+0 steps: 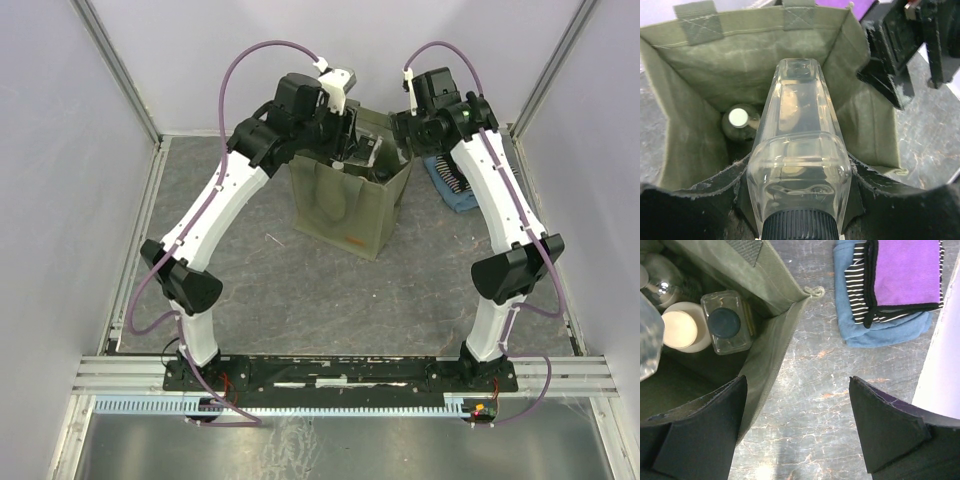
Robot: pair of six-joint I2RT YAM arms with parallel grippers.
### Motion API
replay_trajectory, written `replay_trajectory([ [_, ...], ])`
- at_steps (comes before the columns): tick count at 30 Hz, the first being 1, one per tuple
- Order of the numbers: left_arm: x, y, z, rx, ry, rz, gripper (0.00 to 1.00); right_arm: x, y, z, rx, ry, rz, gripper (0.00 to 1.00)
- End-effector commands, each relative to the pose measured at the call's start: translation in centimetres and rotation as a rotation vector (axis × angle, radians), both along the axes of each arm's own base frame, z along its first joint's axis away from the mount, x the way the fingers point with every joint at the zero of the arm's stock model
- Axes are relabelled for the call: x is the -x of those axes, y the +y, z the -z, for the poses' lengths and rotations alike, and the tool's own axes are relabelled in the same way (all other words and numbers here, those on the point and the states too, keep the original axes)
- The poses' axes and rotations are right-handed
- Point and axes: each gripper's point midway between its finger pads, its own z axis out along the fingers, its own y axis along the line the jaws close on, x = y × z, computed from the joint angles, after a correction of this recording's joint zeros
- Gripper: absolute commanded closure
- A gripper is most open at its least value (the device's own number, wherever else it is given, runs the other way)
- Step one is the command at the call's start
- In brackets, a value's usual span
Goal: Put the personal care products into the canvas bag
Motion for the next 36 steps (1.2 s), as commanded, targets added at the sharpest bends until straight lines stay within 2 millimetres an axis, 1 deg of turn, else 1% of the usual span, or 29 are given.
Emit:
replay_trajectory([
  [1,2.3,-1.7,-11.9,0.269,-0.23,0.134,0.97,-0.3,-2.0,-0.8,0.053,-0.024,0.083,0.1],
  [6,3.7,-3.2,-10.7,0.312,-0.122,0.214,0.97,-0.3,-2.6,-0.7,0.056,-0.021,0.105,0.1],
  [9,4.3,-3.7,-9.7,0.315,-0.057,0.24,0.97,-0.5,-2.8,-0.4,0.061,-0.012,0.11,0.1],
  [11,4.3,-3.6,-8.5,0.291,-0.016,0.231,0.97,-0.6,-2.8,-0.2,0.062,-0.009,0.111,0.1],
  [16,3.7,-3.1,-4.4,0.192,0.078,0.183,0.97,-0.8,-2.9,-0.2,0.062,-0.01,0.117,0.1],
  [23,3.0,-3.0,-0.9,0.117,0.142,0.164,0.97,-1.3,-3.0,-0.9,0.054,-0.04,0.125,0.1],
  [27,2.8,-3.9,0.2,0.118,0.173,0.192,0.97,-1.6,-2.9,-1.4,0.049,-0.062,0.125,0.1],
  [32,2.7,-4.9,0.4,0.139,0.194,0.227,0.97,-1.8,-2.9,-0.6,0.058,-0.044,0.124,0.1],
  [36,2.8,-5.3,1.7,0.125,0.236,0.238,0.97,-2.2,-2.9,-0.2,0.064,-0.037,0.121,0.1],
])
